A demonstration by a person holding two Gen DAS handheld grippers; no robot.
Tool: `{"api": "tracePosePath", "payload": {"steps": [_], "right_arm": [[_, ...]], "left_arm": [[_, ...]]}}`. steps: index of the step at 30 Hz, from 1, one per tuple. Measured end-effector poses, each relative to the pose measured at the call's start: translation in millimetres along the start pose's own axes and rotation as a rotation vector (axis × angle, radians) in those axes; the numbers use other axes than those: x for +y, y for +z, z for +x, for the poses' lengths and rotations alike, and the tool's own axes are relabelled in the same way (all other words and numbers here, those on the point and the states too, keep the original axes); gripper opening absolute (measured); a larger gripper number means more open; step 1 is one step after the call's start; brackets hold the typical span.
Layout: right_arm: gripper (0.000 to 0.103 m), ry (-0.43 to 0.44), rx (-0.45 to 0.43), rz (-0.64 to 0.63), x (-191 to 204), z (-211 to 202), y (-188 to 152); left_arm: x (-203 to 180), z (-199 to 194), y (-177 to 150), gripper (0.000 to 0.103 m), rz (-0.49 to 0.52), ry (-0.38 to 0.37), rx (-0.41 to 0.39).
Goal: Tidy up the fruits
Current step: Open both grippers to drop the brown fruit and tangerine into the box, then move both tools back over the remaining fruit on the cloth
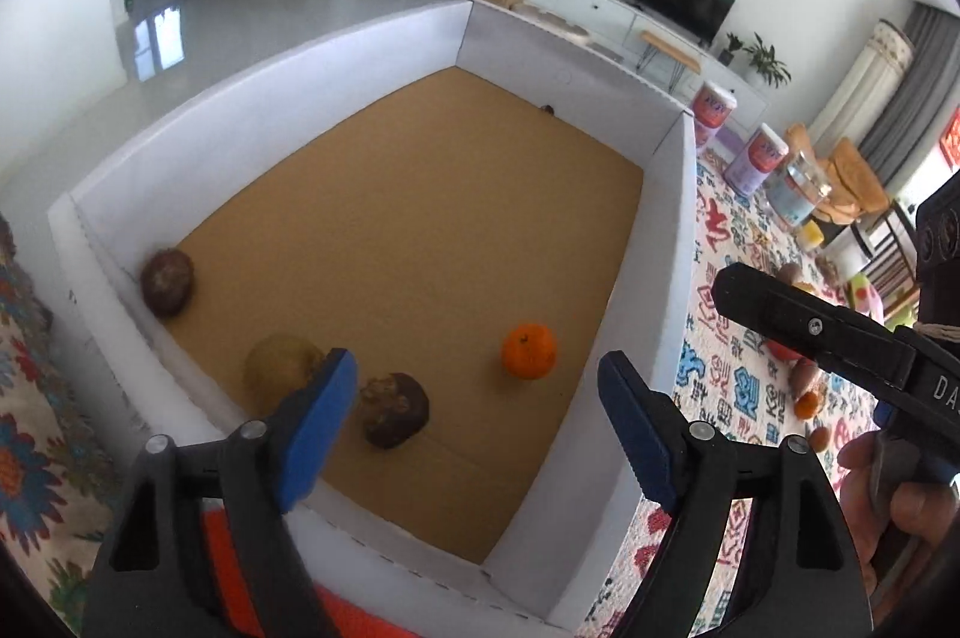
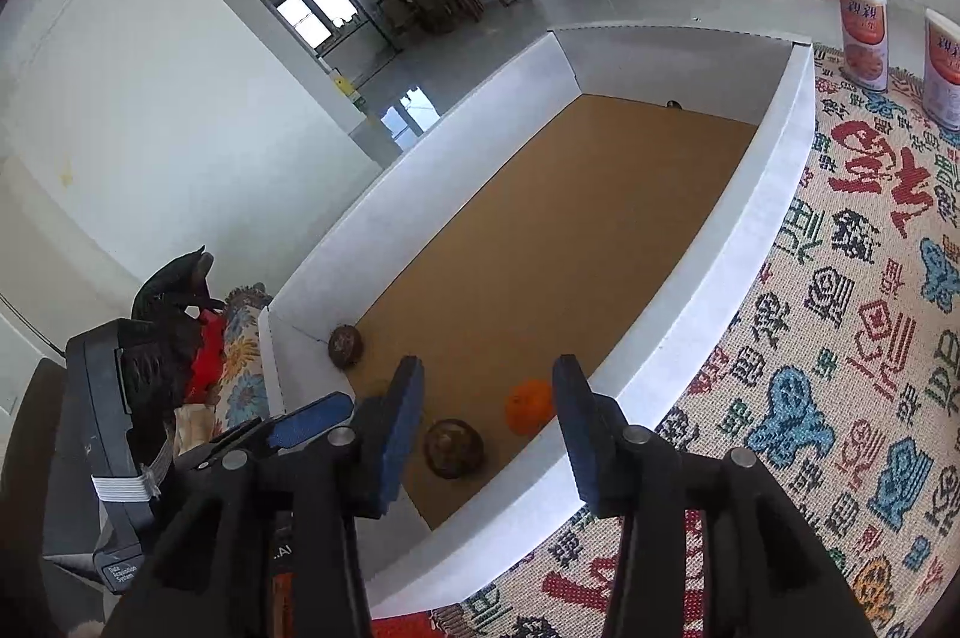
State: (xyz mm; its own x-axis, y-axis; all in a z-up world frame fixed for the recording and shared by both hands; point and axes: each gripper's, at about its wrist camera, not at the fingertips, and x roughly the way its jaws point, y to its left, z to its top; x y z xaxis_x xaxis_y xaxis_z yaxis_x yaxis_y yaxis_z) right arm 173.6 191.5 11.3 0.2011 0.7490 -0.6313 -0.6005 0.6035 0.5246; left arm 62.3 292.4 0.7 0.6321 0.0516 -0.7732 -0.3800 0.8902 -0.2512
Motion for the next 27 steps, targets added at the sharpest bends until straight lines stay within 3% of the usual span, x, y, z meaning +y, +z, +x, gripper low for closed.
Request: {"api": "tracePosePath", "payload": {"steps": [2,4,8,12,15,18,22,27], "right_arm": [[0.064,-0.016,-0.038,0.002,-13,-22,-7],[0.075,-0.093,-0.081,-0.022,-32,-50,-23],[0.075,-0.276,-0.114,-0.024,-95,-112,-72],[0.076,-0.503,-0.148,0.104,-187,-183,-139],[0.076,-0.721,-0.152,0.196,-246,-223,-189],[0.076,-0.837,-0.183,0.293,-285,-255,-224],[0.079,-0.852,-0.201,0.366,-309,-272,-224],[0.088,-0.871,-0.201,0.365,-317,-264,-219]], "left_arm": [[-14,-6,-3,0.084,0.028,-0.026,-0.016],[-35,-10,-10,0.085,0.072,-0.072,-0.025],[-97,-7,-39,0.093,0.191,-0.196,-0.008],[-162,30,-79,0.095,0.317,-0.259,0.078],[-199,61,-108,0.095,0.397,-0.262,0.140],[-224,82,-118,0.095,0.462,-0.222,0.136],[-243,102,-111,0.095,0.500,-0.188,0.084],[-247,129,-101,0.095,0.472,-0.155,0.093]]}}
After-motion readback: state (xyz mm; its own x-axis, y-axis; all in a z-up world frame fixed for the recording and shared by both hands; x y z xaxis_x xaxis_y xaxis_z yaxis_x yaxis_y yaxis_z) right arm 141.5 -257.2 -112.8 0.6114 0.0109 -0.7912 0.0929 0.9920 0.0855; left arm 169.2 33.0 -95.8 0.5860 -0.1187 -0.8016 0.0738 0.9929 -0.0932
